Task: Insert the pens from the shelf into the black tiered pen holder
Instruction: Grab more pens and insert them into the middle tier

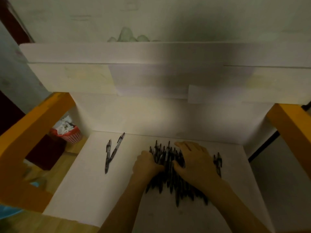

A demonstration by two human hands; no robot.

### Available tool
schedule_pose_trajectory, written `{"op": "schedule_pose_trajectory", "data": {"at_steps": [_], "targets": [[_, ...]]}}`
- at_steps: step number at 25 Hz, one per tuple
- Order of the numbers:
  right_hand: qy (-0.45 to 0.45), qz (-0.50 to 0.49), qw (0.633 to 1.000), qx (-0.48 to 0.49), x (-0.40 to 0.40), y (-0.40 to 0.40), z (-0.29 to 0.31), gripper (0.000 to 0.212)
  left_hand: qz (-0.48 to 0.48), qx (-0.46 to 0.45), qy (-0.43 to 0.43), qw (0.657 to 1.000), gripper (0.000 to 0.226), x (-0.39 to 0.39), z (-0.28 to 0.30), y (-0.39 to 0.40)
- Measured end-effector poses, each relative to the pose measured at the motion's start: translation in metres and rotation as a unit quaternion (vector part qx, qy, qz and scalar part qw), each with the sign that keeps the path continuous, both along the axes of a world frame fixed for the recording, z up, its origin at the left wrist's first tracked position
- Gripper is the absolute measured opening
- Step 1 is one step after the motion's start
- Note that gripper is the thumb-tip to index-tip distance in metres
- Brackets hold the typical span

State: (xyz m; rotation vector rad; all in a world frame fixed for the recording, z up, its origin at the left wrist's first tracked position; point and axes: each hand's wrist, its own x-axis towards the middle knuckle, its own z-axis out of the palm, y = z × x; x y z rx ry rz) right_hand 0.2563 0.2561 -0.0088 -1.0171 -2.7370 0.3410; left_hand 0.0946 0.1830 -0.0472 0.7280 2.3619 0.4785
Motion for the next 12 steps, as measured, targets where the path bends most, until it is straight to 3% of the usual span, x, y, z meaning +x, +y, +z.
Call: {"op": "schedule_pose_trajectory", "data": {"at_steps": [3,8,12], "targets": [[-0.006,-0.009,1.000,-0.006,-0.004,0.002,-0.004,0.061,-0.023,0.005,0.006,1.000,0.072,0.001,-0.005,0.007],[-0.013,-0.006,1.000,-0.001,-0.009,0.003,-0.005,0.057,-0.071,0.021,0.040,0.996,0.026,-0.004,-0.007,0.009],[-0.002,-0.006,1.000,0.005,-0.011,0.006,0.002,0.052,-0.093,0.013,0.028,0.995,0.031,-0.014,0.000,0.007]]}}
